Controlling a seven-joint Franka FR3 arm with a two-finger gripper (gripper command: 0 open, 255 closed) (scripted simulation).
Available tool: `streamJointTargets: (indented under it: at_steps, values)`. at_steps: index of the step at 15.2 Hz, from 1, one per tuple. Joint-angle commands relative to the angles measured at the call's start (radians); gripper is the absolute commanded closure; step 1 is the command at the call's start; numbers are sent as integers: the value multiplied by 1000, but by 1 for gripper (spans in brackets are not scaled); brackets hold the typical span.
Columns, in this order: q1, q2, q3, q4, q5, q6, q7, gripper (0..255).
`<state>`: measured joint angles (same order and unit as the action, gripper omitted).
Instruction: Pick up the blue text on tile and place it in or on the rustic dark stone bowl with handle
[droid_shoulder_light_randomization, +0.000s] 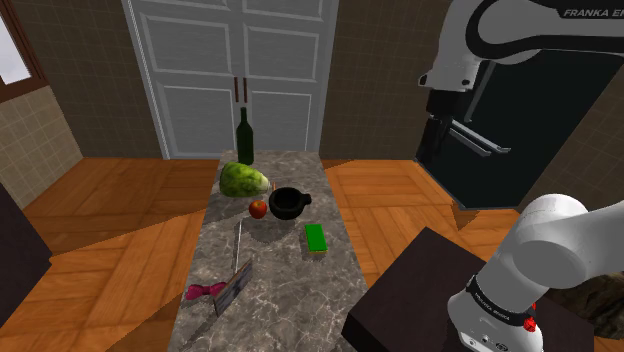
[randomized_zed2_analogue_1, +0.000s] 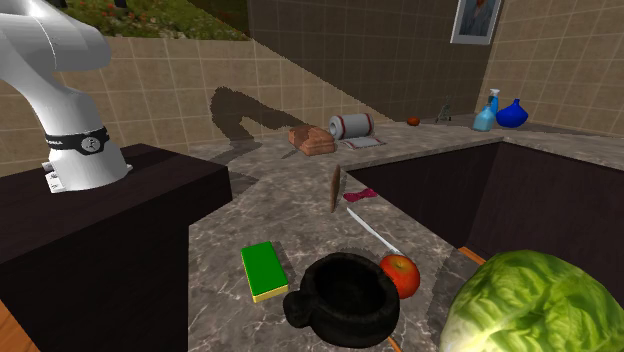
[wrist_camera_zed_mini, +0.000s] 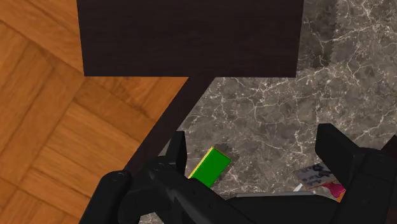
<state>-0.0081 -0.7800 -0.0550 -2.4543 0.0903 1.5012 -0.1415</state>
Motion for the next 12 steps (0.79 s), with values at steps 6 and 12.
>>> streamJointTargets:
  at_steps: [6,12]
  values:
    - [8,-23,121,-110,109,112,199,0]
    - [30,26,280,-187,245,280,430,0]
